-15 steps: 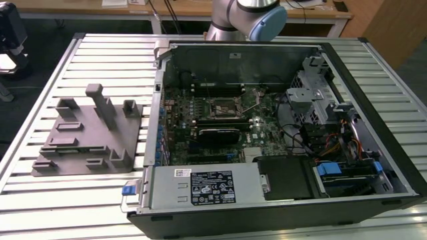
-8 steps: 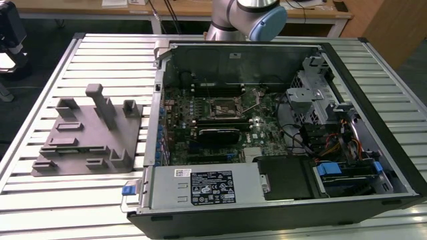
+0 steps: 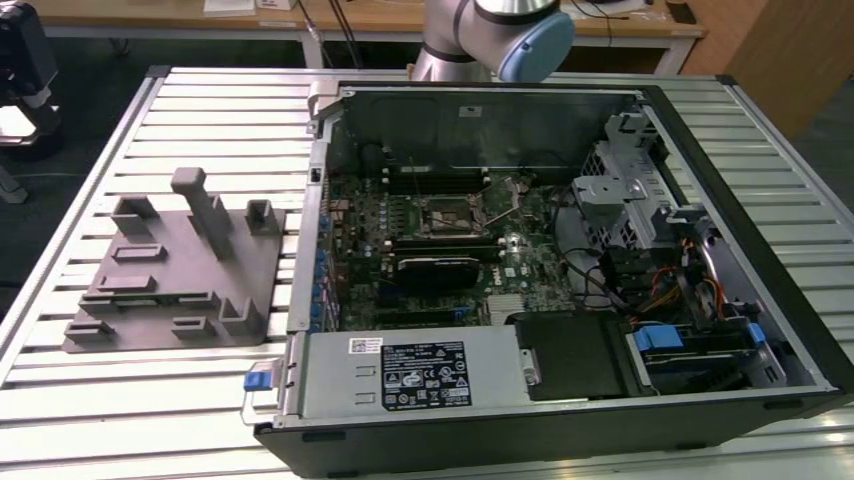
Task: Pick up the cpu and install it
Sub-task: 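Pick up the cpu and move it towards the insertion slot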
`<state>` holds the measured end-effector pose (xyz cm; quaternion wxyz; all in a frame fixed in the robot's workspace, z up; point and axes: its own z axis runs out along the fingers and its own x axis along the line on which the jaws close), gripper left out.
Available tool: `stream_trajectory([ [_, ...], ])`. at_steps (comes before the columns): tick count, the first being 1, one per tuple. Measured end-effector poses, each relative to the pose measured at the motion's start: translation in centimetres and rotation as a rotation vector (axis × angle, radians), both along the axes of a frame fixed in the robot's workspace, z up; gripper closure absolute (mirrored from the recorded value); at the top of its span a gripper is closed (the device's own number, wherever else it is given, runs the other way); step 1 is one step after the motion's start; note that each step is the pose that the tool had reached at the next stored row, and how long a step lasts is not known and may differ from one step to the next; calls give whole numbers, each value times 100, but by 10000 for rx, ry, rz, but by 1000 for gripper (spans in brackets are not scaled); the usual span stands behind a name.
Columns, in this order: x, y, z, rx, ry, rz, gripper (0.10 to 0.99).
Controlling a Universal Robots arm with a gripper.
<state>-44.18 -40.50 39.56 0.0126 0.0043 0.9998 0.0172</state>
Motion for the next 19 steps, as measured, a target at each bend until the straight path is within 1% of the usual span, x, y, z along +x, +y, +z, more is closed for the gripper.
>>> stream_trajectory([
  [19, 293, 0, 0, 1, 0, 0, 545],
])
